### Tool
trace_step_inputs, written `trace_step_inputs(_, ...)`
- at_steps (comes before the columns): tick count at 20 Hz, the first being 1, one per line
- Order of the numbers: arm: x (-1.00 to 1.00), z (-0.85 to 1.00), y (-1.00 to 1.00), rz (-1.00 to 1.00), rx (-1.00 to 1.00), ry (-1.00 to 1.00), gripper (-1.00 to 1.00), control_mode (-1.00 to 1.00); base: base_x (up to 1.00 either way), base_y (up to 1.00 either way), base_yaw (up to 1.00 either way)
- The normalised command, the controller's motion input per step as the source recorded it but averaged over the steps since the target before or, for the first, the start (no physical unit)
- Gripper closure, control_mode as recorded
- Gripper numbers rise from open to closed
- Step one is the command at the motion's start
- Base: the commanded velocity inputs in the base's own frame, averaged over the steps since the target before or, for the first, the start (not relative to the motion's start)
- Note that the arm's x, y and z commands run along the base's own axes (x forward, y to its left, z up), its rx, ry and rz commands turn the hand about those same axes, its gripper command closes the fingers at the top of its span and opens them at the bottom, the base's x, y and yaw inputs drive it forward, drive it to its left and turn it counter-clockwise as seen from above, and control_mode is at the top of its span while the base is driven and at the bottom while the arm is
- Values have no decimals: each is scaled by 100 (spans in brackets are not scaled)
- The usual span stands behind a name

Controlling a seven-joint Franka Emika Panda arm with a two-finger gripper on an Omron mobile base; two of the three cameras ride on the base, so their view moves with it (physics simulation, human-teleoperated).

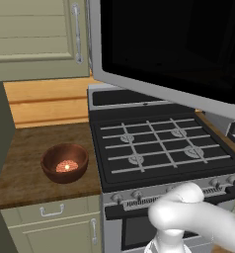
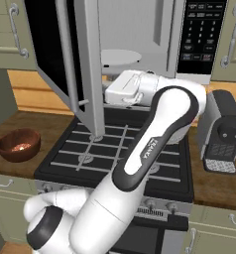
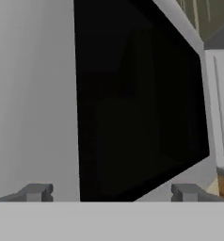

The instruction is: Open the microwave, place the bowl with waffle inside the microwave, then close the microwave door and turn it on.

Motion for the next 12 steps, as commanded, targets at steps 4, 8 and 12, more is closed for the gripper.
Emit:
trace_step_inputs(4,-47,0,81,-1,0,0,-100,-100,0,0,0)
trace_step_inputs(8,-44,0,79,-1,0,0,-100,-100,0,0,0)
trace_step_inputs(12,-39,0,89,0,0,0,-100,-100,0,0,0)
